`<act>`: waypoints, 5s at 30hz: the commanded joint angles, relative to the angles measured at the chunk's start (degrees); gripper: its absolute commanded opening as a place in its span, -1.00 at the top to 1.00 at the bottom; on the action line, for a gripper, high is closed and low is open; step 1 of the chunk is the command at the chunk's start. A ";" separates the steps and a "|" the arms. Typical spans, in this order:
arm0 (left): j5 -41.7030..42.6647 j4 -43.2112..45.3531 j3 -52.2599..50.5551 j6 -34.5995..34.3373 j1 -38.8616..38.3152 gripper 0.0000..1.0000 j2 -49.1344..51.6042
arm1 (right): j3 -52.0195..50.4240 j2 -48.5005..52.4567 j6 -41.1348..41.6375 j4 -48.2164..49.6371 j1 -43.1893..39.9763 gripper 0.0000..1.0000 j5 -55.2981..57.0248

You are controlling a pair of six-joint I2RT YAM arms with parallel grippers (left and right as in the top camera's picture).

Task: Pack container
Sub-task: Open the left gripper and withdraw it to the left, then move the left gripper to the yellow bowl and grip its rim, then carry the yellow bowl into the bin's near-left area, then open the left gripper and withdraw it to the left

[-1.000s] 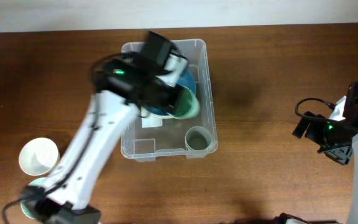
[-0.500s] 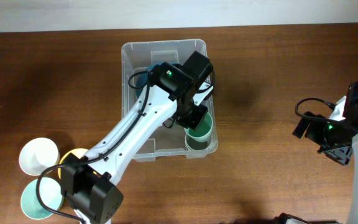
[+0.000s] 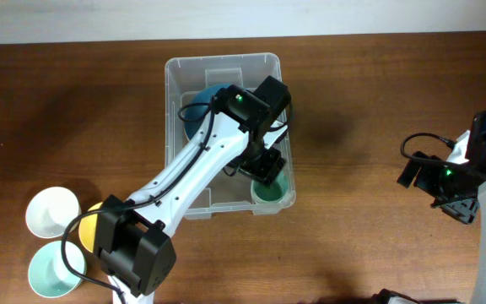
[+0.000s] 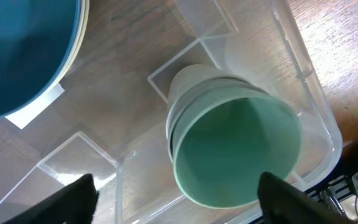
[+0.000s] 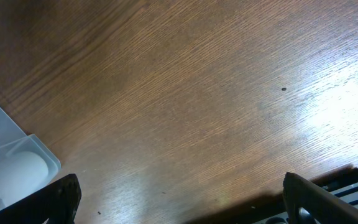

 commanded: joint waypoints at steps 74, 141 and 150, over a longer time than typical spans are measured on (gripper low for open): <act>-7.26 32.70 -52.28 -17.73 50.10 0.99 -18.97 | -0.09 -0.07 -0.63 -0.02 -0.31 -0.98 0.57; -7.54 8.59 -14.10 -11.87 7.28 -0.14 -1.29 | -0.09 -0.07 -0.63 0.00 -0.31 -0.98 0.57; -16.96 3.41 -5.51 -12.20 11.61 -0.20 -10.25 | -0.09 -0.07 -0.63 0.02 -0.31 -0.98 0.57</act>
